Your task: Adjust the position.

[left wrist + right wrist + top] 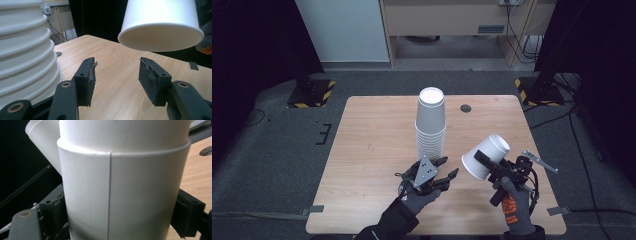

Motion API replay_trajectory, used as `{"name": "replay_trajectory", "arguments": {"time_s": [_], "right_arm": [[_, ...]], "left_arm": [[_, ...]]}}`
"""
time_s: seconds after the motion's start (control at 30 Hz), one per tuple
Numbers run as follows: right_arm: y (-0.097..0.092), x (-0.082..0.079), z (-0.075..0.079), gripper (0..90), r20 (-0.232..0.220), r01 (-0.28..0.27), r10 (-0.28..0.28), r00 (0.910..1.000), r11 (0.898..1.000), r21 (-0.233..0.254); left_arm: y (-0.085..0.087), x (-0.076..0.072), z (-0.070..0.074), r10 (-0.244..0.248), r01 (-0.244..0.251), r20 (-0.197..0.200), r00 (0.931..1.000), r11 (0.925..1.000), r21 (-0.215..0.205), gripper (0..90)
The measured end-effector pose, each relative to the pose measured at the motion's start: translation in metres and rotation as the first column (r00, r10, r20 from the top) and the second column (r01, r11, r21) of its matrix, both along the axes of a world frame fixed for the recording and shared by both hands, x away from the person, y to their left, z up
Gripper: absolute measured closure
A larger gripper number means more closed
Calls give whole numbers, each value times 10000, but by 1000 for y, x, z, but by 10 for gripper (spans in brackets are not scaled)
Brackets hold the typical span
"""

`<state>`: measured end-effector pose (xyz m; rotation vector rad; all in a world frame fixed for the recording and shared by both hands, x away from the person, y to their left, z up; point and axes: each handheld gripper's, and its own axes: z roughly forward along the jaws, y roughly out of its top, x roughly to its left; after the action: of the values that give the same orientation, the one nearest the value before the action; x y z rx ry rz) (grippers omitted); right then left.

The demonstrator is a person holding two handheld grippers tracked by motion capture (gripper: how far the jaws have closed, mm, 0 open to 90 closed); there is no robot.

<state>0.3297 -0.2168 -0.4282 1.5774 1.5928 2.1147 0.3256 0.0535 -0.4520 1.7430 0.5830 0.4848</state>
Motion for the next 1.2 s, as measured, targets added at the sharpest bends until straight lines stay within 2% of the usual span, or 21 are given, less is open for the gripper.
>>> {"name": "replay_trajectory", "arguments": {"time_s": [0.43, 0.77, 1.2], "right_arm": [[2, 1, -2, 166, -131, -112, 113, 9999, 9999, 51], [3, 0, -1, 166, -163, -232, 234, 9996, 9996, 152], [7, 0, -2, 165, -206, -478, 483, 9986, 9986, 227]], "left_arm": [[-16, 7, 5, -99, 94, 304, 9995, 9998, 157, 512], [-28, 14, 8, -111, 112, 480, 9988, 9999, -21, 516], [-38, 19, 6, -109, 129, 746, 9972, 9996, -263, 585]]}}
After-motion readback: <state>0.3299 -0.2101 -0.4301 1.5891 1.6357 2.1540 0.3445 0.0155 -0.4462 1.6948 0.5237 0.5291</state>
